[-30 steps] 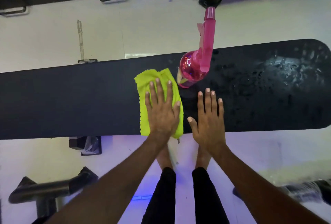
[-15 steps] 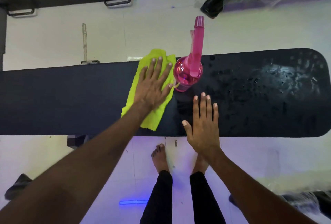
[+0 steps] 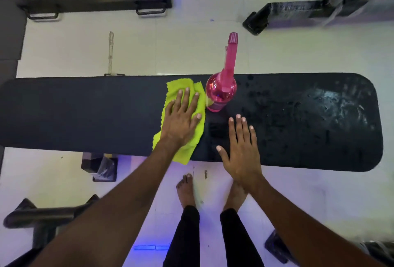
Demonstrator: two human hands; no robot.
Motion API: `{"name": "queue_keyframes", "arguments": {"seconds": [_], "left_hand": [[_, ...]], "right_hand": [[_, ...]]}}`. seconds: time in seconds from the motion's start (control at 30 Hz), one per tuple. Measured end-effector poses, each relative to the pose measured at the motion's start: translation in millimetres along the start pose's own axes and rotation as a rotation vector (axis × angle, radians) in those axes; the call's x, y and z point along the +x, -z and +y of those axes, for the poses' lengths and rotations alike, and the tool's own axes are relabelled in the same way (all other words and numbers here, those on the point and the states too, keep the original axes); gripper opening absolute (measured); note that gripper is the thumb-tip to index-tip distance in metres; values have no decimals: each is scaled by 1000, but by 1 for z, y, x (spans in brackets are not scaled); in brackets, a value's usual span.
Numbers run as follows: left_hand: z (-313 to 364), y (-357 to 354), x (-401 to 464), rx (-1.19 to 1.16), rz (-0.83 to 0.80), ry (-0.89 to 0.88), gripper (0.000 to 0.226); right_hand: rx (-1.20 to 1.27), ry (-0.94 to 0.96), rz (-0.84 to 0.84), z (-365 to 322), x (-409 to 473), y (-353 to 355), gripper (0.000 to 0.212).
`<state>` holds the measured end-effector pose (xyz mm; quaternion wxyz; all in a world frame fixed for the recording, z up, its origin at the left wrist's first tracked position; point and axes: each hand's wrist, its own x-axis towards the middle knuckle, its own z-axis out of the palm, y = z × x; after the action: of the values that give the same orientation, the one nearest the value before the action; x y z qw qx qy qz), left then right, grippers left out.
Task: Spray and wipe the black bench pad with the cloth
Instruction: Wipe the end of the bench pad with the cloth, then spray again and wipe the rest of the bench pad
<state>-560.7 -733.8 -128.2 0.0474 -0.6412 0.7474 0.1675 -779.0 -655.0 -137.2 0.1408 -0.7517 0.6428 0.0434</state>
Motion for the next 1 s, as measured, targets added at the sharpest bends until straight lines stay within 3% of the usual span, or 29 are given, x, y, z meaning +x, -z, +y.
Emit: {"name": "queue_keyframes", "arguments": {"seconds": [0.13, 0.23, 0.33, 0.43, 0.5, 0.73, 1.0], "left_hand": [[8, 32, -16, -275, 45, 106, 58], [20, 69, -29, -506, 290, 165, 55], [41, 102, -33, -637, 415, 86, 76], [66, 122, -24, -777, 397, 12, 102], [82, 130, -14, -872, 398, 1, 107], [122, 138, 14, -902, 582, 120, 56], [149, 154, 23, -917, 523, -6, 27]], "right_hand": [[3, -75, -26, 29, -10, 14, 89], [-11, -31, -82, 44, -14, 25, 88], [-5, -43, -111, 49, -13, 34, 91], [-32, -71, -142, 53, -15, 38, 89], [-30, -72, -161, 56, -16, 39, 86], [4, -119, -170, 72, -16, 38, 85], [17, -322, -132, 151, -12, 62, 88]]}}
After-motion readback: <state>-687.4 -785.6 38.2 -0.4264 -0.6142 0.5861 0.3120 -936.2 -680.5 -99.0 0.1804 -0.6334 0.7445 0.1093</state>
